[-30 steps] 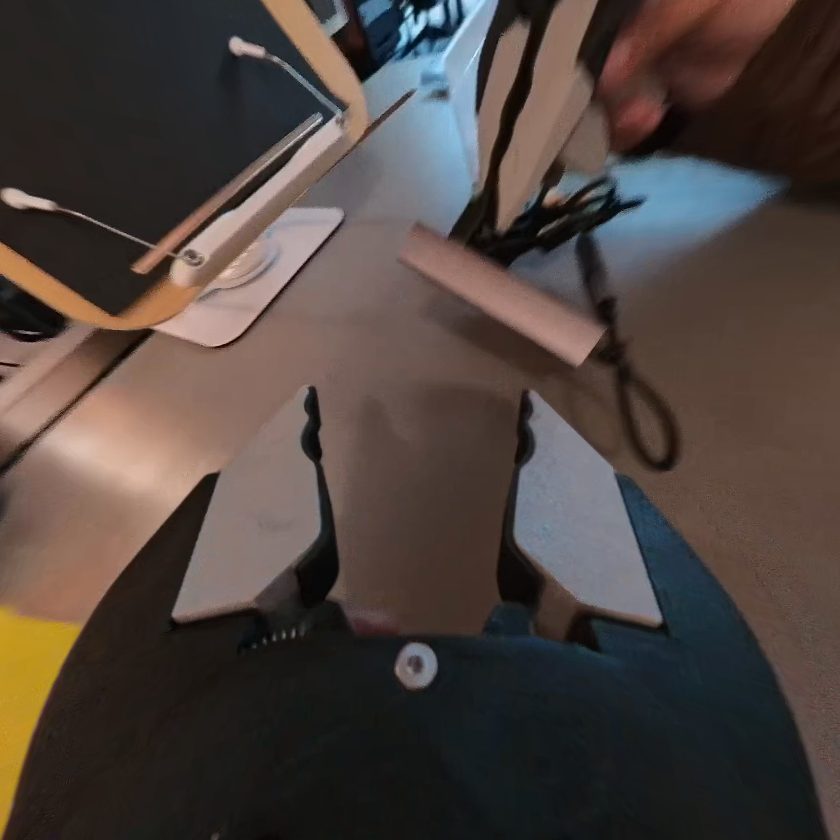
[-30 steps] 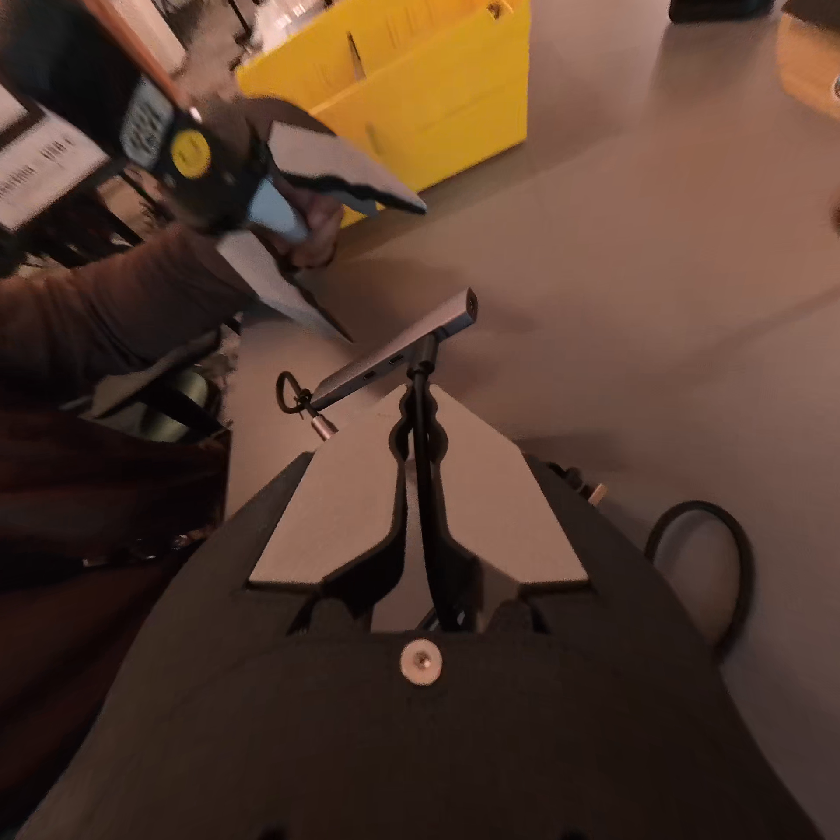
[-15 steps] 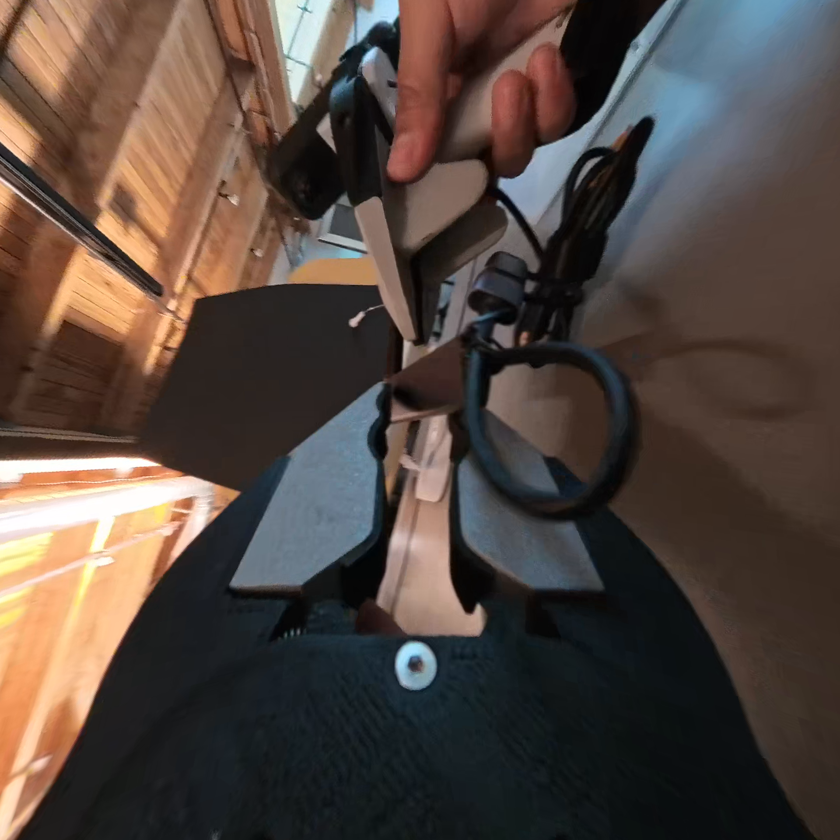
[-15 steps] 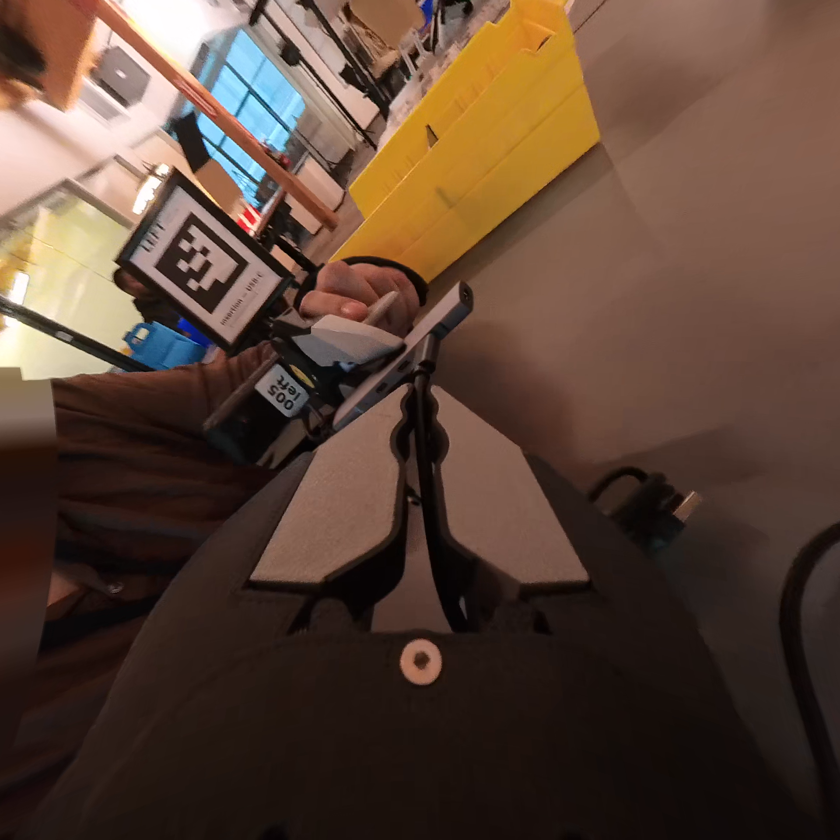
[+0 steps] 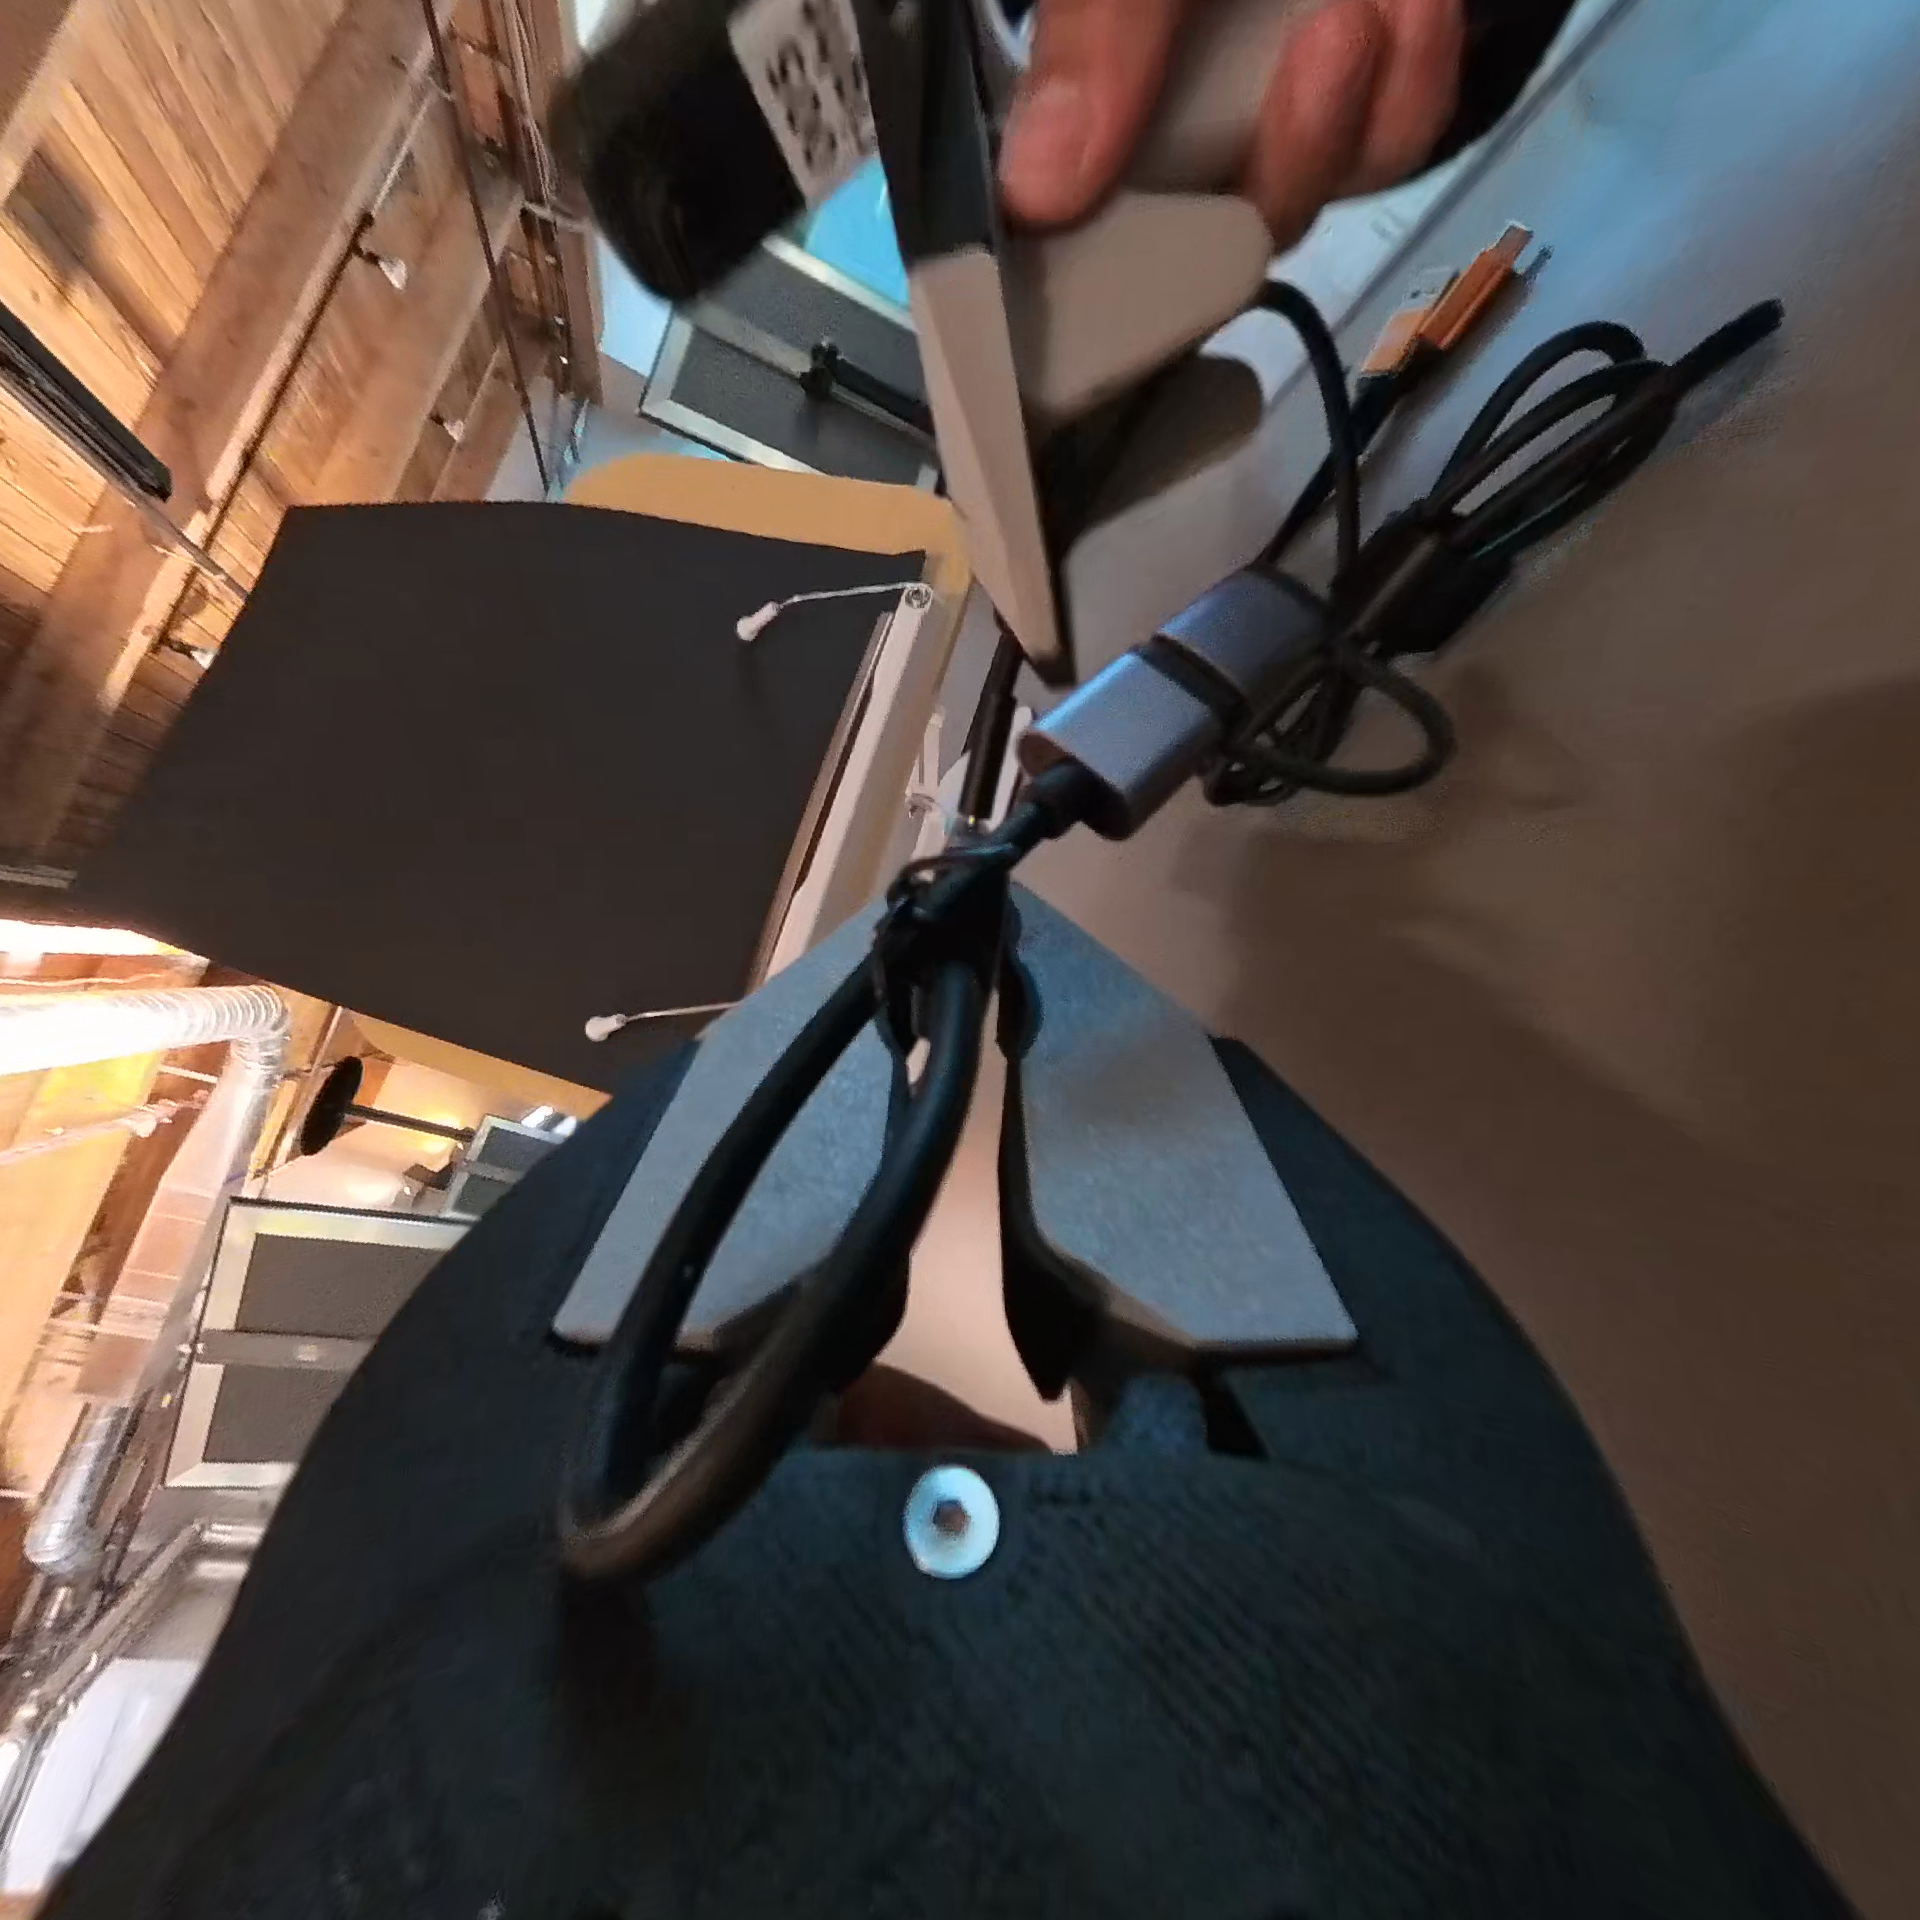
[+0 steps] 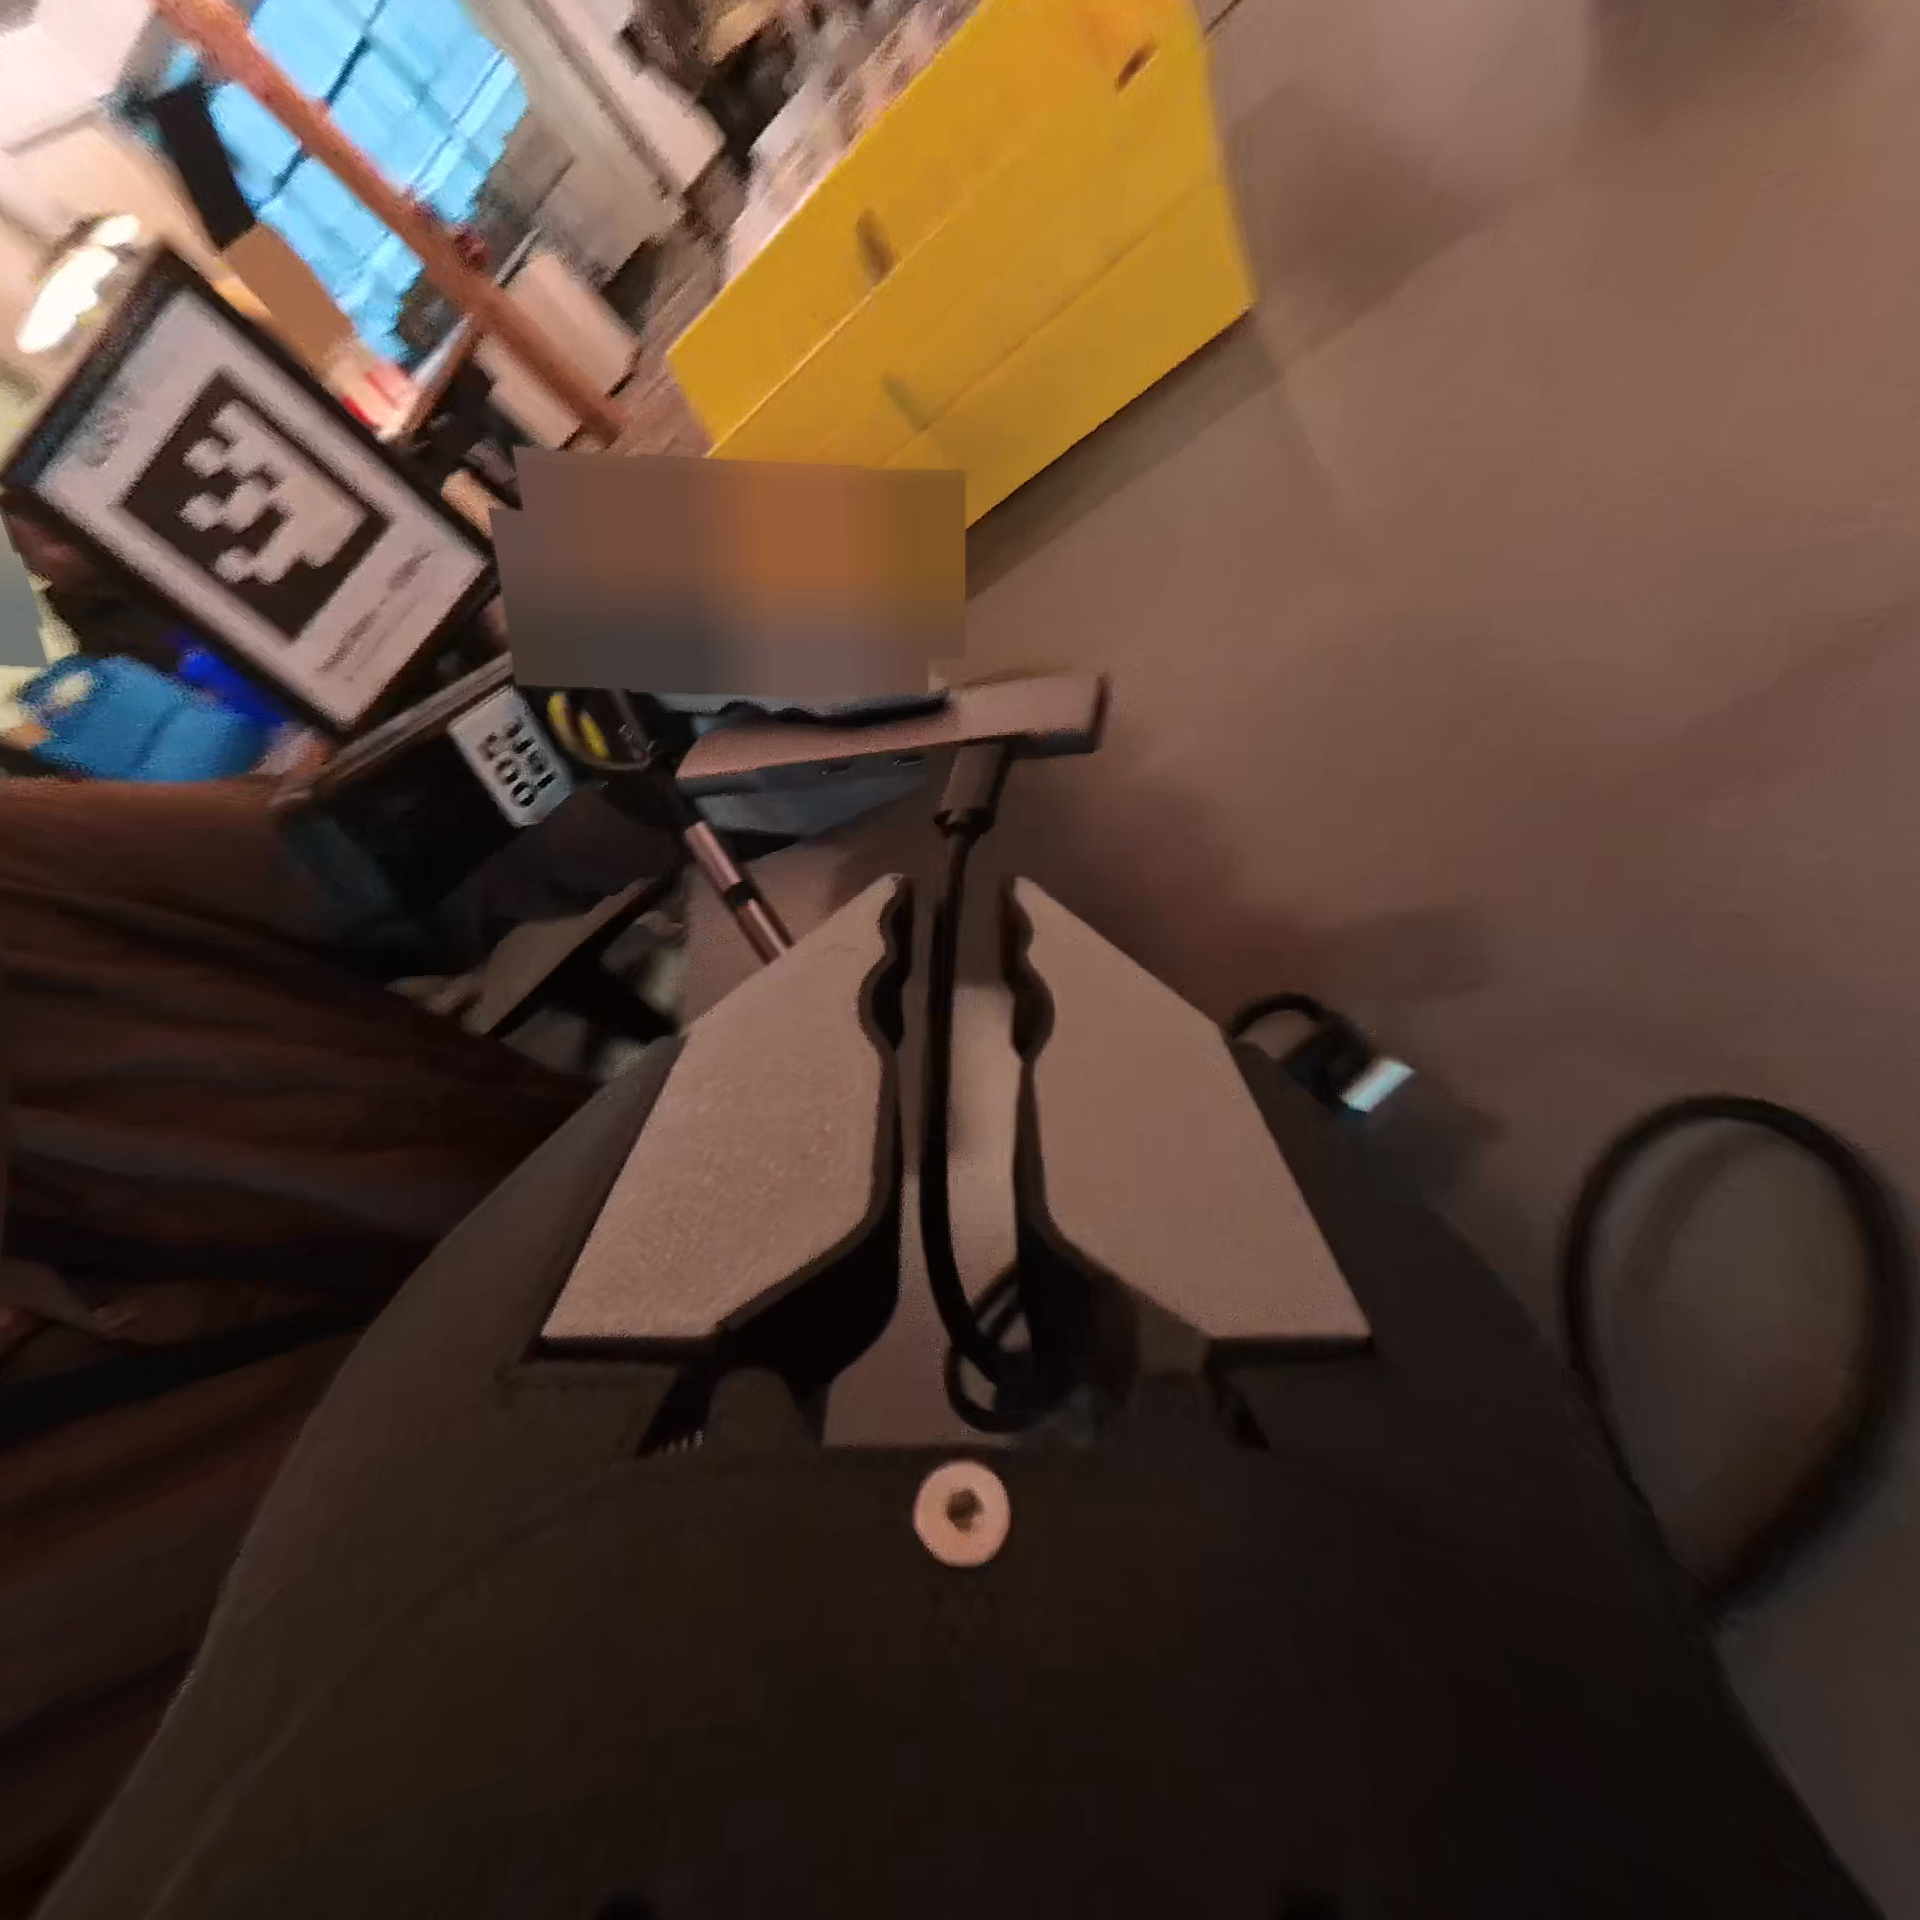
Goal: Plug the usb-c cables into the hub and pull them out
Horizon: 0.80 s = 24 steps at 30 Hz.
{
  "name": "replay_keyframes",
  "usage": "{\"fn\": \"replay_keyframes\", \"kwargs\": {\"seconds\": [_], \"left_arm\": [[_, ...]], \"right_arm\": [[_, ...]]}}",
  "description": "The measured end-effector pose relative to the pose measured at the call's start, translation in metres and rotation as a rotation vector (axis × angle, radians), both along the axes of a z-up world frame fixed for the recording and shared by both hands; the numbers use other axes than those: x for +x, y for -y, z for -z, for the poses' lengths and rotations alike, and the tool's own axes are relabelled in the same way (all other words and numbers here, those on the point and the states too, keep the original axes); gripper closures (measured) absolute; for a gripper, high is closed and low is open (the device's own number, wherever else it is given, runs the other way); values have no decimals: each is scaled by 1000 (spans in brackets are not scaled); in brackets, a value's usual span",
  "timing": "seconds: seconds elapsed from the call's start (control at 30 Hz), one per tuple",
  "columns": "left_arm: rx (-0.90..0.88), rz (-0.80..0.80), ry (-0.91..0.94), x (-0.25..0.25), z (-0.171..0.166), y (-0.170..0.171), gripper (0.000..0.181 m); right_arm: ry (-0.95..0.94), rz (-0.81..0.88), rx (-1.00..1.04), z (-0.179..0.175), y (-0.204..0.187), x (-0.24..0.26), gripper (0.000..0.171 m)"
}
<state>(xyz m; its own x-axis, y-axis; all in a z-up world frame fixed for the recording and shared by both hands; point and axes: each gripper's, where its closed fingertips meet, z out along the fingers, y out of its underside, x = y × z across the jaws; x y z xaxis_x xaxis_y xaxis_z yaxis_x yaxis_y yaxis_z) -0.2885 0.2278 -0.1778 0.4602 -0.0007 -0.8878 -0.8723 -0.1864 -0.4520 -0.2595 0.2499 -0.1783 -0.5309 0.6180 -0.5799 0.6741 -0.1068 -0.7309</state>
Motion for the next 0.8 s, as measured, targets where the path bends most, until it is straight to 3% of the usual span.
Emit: {"fn": "replay_keyframes", "kwargs": {"seconds": [0.17,0.3,0.63,0.7,0.8], "left_arm": [[-28,-35,110,-13,10,6,173],[30,-135,189,-37,1,8,173],[86,-257,366,-78,-4,20,172],[81,-259,368,-80,-3,21,171],[70,-250,378,-79,-1,20,172]], "right_arm": [[-196,335,57,-40,-65,-7,147],[-100,562,270,-14,-112,-8,138],[276,446,462,76,-102,-4,129],[308,421,471,87,-100,-3,153],[310,366,401,89,-86,-8,169]]}}
